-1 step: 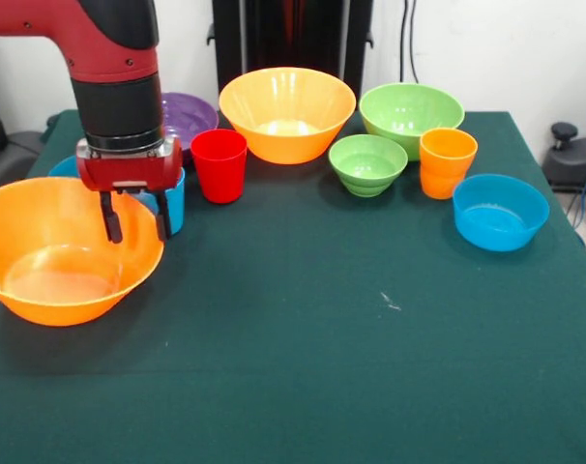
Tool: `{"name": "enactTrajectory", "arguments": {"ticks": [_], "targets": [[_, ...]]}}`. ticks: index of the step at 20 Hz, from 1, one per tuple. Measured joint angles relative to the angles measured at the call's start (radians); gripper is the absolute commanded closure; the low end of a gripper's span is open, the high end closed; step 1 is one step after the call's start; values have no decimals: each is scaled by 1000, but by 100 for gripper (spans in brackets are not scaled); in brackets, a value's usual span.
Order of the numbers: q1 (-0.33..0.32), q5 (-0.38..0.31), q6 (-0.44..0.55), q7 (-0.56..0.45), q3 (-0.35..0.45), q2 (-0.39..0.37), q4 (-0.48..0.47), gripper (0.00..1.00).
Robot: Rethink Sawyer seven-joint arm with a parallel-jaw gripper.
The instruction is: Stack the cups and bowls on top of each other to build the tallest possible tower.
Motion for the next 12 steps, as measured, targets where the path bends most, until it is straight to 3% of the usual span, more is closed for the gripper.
{"name": "enactTrajectory", "arguments": {"ticks": [12], "targets": [[2, -3, 0, 0, 0, -22, 2, 0]]}}
